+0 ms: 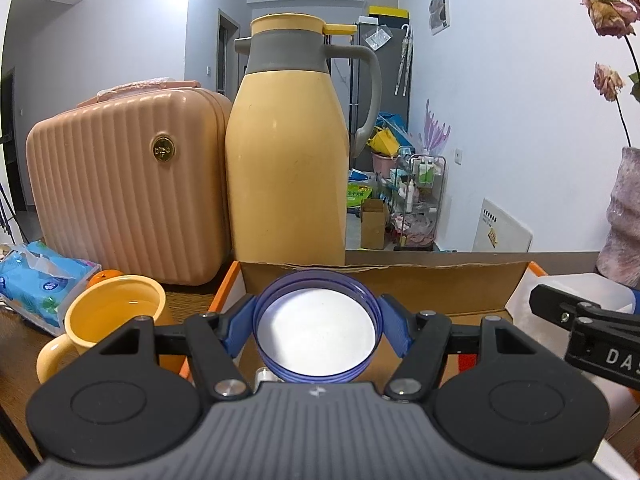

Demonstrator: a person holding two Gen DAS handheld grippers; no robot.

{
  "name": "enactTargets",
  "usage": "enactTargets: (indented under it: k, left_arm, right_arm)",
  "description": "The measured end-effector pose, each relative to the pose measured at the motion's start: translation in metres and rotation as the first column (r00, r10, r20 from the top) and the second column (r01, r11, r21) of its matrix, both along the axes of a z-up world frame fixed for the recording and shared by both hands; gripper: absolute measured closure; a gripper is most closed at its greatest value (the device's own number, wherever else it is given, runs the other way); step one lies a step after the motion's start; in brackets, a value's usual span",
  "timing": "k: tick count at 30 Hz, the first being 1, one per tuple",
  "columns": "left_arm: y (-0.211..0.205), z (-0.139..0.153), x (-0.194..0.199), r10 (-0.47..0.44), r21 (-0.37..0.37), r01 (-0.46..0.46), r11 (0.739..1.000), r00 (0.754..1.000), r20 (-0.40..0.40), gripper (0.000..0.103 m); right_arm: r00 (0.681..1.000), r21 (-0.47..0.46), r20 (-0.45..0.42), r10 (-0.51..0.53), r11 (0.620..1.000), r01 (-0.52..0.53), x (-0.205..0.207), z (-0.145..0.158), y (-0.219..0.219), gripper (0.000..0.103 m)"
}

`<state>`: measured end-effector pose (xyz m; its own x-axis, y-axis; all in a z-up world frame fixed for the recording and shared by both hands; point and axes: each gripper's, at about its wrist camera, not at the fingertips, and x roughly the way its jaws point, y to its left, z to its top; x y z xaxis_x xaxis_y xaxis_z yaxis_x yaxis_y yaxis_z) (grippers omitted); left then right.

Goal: Organize rigid objects
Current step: 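Lower the lid and container into the box and open both tools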

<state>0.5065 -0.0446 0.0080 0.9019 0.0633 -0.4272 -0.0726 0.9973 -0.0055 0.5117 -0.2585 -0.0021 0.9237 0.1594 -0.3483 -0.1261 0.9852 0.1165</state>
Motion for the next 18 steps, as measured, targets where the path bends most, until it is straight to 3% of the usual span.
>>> enactTargets:
  k: [4,5,7,8,12,18]
  left_arm:
    - [0.0031,-0.0008,-0.0003,-0.009,-0.005,0.009,1.000,1.000,-0.013,0.030]
    - [0.0033,-0.0009,-0.0004,-0.009,0.000,0.009,1.000,1.000,-0.017,0.025]
    - [0.0018,-0.0020,-0.0021,0.003,0.020,-0.003,1.000,1.000,-0.012,0.004]
    - [0.0012,-0.0018,-0.0036,0.020,0.036,-0.020,0.999,1.000,-0.002,0.000]
    - [0.0035,0.0002,-0.0073,0.043,0.034,-0.043,0.998,0.999,0.018,0.000]
    - [0.0070,0.0002,-0.0037,0.055,0.017,-0.055,0.998,0.998,0.004,0.000]
  right_arm:
    - [0.999,0.007,-0.039,0.010,1.000,-0.010,0.0030,-0.0022,-0.0012,0.021]
    - [0.999,0.011,-0.050,0.007,1.000,-0.007,0.0044,-0.0035,-0.0022,0.021]
    - [0.998,0.021,-0.070,0.008,1.000,-0.006,0.0069,-0.0056,-0.0045,0.021]
    - [0.997,0.024,-0.074,0.008,1.000,-0.006,0.0076,-0.0061,-0.0056,0.018]
    - [0.999,0.013,-0.054,-0.008,1.000,0.009,0.0052,-0.0035,-0.0067,0.000]
    - [0.999,0.009,-0.051,-0.019,1.000,0.019,0.0036,-0.0004,-0.0063,0.000]
